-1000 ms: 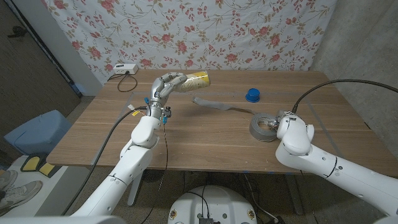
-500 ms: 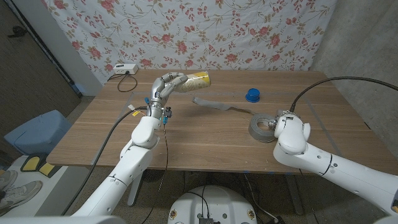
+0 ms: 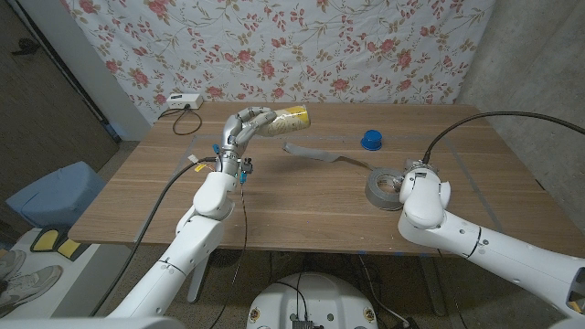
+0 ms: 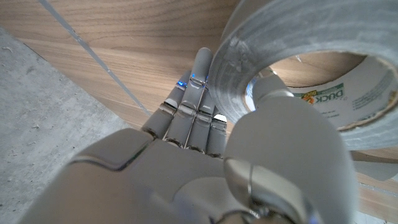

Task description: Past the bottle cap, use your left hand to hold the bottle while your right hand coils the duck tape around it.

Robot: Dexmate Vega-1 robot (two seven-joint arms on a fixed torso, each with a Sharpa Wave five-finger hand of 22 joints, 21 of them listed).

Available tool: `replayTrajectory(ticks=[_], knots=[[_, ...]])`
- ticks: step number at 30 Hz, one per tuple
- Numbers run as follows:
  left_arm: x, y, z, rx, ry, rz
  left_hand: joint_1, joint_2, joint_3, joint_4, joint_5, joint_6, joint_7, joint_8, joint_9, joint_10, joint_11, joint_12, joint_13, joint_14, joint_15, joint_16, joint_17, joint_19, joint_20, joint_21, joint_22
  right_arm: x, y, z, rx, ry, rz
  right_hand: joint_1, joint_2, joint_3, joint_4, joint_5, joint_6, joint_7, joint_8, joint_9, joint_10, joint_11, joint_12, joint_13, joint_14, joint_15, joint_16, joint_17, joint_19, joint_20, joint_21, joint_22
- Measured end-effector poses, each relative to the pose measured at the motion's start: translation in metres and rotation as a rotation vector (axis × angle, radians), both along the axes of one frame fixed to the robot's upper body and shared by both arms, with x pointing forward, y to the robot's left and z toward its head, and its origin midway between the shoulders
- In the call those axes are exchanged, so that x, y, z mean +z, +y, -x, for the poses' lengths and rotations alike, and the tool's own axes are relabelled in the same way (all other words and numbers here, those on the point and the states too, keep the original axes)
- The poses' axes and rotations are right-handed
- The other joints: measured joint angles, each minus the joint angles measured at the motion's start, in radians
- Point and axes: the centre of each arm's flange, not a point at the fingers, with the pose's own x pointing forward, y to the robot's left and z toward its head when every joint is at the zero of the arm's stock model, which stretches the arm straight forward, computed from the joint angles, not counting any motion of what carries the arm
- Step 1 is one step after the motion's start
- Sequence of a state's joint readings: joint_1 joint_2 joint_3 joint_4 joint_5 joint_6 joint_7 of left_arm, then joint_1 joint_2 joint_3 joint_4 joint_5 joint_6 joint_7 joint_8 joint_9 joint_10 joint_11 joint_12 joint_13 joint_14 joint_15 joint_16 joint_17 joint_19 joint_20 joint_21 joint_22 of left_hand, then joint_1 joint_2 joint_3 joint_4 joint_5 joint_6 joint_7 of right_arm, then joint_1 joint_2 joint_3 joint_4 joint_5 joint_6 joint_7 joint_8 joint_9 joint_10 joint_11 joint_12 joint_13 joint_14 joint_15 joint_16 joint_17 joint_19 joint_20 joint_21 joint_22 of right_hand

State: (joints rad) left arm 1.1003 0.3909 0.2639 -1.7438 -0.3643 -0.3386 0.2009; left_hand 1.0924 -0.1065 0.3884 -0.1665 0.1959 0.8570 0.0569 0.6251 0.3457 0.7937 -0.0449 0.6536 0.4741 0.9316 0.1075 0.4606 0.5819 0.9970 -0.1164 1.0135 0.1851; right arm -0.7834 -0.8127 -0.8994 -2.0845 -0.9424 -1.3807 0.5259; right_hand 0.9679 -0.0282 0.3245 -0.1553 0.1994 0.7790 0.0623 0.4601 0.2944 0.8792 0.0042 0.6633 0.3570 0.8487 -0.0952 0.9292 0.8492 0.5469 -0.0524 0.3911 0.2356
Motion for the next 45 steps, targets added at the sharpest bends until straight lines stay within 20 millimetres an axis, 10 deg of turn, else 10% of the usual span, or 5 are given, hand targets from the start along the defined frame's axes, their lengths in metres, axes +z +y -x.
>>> replayTrajectory(ticks=[22, 45], knots=[[-0.002, 0.002, 0.003, 0.006, -0.001, -0.004, -0.002, 0.002, 0.017, 0.003, -0.004, 0.0, 0.0, -0.004, 0.001, 0.004, 0.004, 0.0, 0.0, 0.002, 0.002, -0.009, 0.014, 0.0, 0.0, 0.008, 0.0, -0.039, 0.002, 0.005, 0.008, -0.412, 0.054, 0.012, -0.012, -0.031, 0.024, 0.027, -0.007, -0.008, 0.047, 0.067, -0.023, -0.026, 0.098, 0.02, -0.006, -0.005, -0.05, 0.069, -0.033, 0.005, 0.031, 0.023], [-0.012, 0.009, -0.005, -0.001, 0.02, 0.005, -0.002, 0.002, 0.021, 0.003, -0.005, 0.0, 0.0, -0.007, 0.004, 0.004, 0.004, 0.0, 0.0, 0.003, 0.003, -0.022, 0.028, 0.0, 0.0, 0.023, -0.002, 0.016, 0.008, 0.042, -0.061, -1.176, 0.204, 0.018, -0.018, -0.049, 0.031, 0.049, 0.029, -0.047, 0.055, 0.103, -0.023, -0.026, 0.123, 0.02, 0.002, -0.013, -0.075, 0.112, -0.037, 0.001, 0.057, 0.024]])
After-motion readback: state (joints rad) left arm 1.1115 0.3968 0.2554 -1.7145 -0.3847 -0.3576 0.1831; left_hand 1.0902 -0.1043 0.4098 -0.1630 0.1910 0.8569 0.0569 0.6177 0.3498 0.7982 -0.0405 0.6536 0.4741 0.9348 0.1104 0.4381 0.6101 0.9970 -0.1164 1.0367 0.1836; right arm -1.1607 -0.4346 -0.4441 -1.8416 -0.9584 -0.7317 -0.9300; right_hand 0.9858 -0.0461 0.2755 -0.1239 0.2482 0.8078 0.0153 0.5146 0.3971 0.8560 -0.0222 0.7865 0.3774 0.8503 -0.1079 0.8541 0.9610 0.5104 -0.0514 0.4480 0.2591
